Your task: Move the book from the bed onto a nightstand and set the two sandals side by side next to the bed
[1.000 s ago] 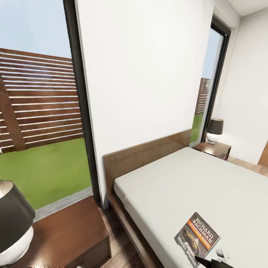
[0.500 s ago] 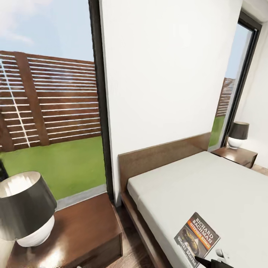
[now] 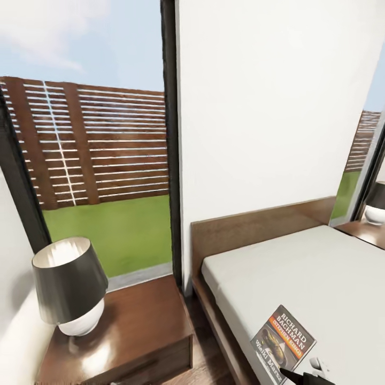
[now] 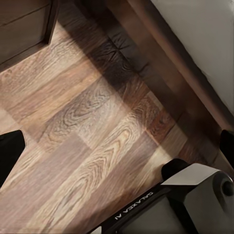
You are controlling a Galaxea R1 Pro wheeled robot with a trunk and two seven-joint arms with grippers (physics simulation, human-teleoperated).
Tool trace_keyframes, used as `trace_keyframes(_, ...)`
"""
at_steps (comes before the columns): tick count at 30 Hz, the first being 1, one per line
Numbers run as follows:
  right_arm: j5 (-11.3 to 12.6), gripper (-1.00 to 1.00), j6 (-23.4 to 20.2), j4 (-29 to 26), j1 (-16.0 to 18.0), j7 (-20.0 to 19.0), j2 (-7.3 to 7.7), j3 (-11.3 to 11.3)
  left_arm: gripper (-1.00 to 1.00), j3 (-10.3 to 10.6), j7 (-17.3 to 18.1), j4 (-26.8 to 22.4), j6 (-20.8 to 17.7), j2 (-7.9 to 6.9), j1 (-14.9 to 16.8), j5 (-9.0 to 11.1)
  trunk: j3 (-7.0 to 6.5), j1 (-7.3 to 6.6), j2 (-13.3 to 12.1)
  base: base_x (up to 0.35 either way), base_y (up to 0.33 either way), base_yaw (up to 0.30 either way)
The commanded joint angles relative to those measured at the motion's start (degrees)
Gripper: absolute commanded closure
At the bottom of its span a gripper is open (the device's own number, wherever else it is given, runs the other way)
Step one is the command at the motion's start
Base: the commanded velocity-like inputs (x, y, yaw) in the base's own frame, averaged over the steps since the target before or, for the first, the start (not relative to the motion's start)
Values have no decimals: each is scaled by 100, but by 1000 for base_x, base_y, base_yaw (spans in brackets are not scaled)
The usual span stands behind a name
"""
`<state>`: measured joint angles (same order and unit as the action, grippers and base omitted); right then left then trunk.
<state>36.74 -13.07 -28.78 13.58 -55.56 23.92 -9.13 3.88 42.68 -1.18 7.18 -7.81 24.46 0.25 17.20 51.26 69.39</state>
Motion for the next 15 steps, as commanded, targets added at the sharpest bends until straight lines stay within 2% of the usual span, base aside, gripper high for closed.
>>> trace_keyframes(1,73,100,-56,-5,4,-7,7,-25,-100,39,3,2,47,-1,5,2,5,0,5,0,0,278)
trace_keyframes(15,71,100,-56,-5,4,-7,7,-27,-100,38,3,3,47,30,5,2,-6,0,5,0,0,262)
